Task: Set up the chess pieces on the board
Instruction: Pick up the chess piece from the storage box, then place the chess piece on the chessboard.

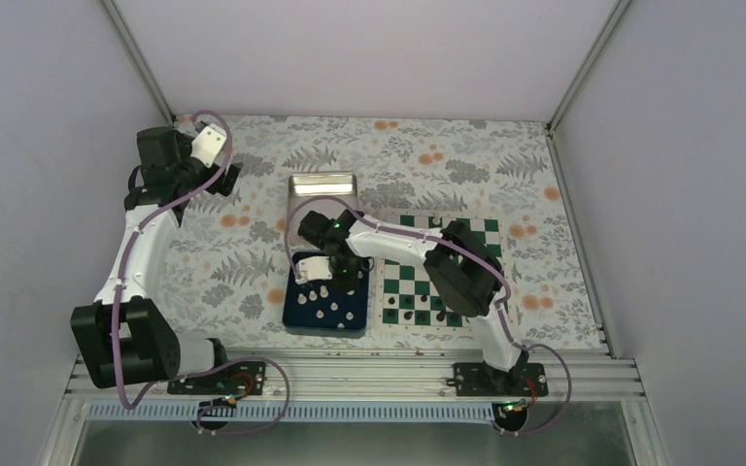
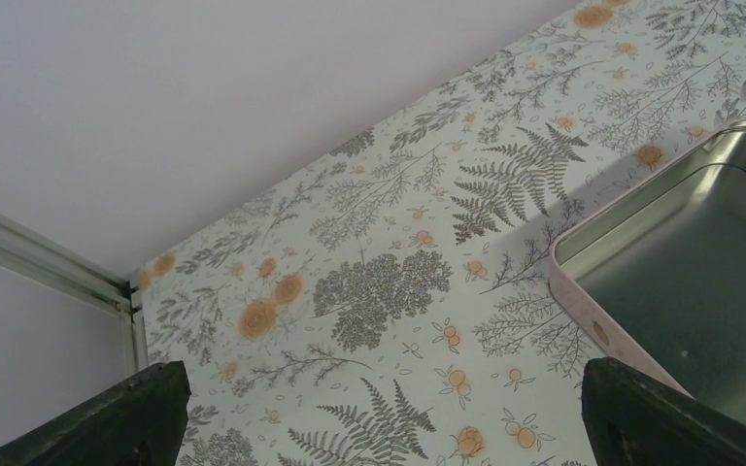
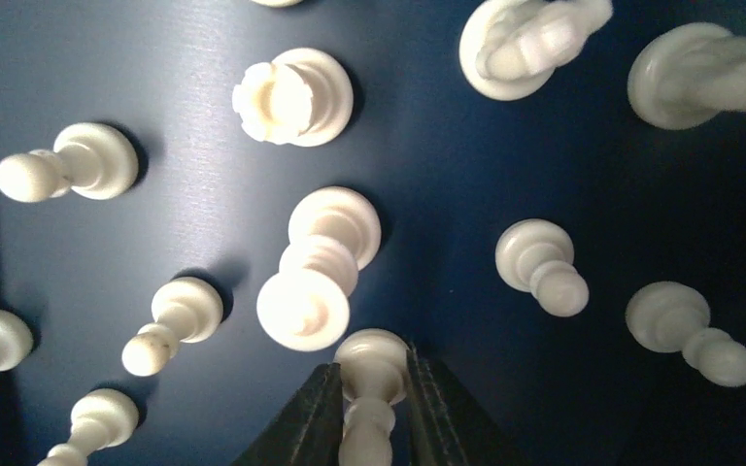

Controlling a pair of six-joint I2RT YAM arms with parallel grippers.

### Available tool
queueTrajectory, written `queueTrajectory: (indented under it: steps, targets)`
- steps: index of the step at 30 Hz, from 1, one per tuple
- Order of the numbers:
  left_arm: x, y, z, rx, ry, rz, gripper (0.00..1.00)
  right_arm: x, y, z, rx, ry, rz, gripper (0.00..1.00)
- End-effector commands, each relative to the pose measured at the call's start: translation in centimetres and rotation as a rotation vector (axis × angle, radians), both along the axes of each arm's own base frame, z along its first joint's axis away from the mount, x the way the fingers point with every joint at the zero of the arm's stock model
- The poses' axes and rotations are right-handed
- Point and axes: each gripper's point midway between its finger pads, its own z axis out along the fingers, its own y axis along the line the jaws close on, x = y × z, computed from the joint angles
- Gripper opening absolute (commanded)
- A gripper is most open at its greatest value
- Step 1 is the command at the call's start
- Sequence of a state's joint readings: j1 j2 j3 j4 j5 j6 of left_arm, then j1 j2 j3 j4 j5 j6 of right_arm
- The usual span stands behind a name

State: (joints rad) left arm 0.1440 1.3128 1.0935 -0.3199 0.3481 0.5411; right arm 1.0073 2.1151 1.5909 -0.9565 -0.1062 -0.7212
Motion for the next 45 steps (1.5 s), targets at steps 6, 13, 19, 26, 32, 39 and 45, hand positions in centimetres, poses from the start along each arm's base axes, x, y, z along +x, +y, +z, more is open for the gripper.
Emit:
queueTrajectory:
  steps: [6,13,19,26,32,39,45]
  targets:
    - [0.1,0.0,1.1,0.009,-0.041,-0.01,1.0,0.3,1.1,2.6,0.068,-0.034,-0.02,0.05]
    - [0.1,0.1,1.4,0.01,-0.043,-0.007,1.0,3.4,-0.1,8.1,0.129,-0.102,-0.096,0.04]
    - [0.1,0.0,2.0,0.007,-0.057,-0.012,1.0,11.2,-6.4,12.3,0.156,-0.203,-0.286,0.04]
    - [0.2,-0.2,2.1,-0.007,-0.057,-0.02,1.0,17.6,-15.0,11.0,0.12,-0.212,-0.468,0.04]
    - [0.1,-0.3,2.2,-0.01,-0.057,-0.023,1.0,18.9,-17.5,7.7,0.092,-0.177,-0.514,0.04]
    - [-0.2,-0.3,2.1,-0.006,-0.046,-0.024,1.0,19.7,-19.4,3.9,0.042,-0.138,-0.553,0.04]
    - [-0.2,-0.4,2.2,-0.009,-0.048,-0.025,1.0,19.7,-20.5,2.1,0.01,-0.12,-0.57,0.04]
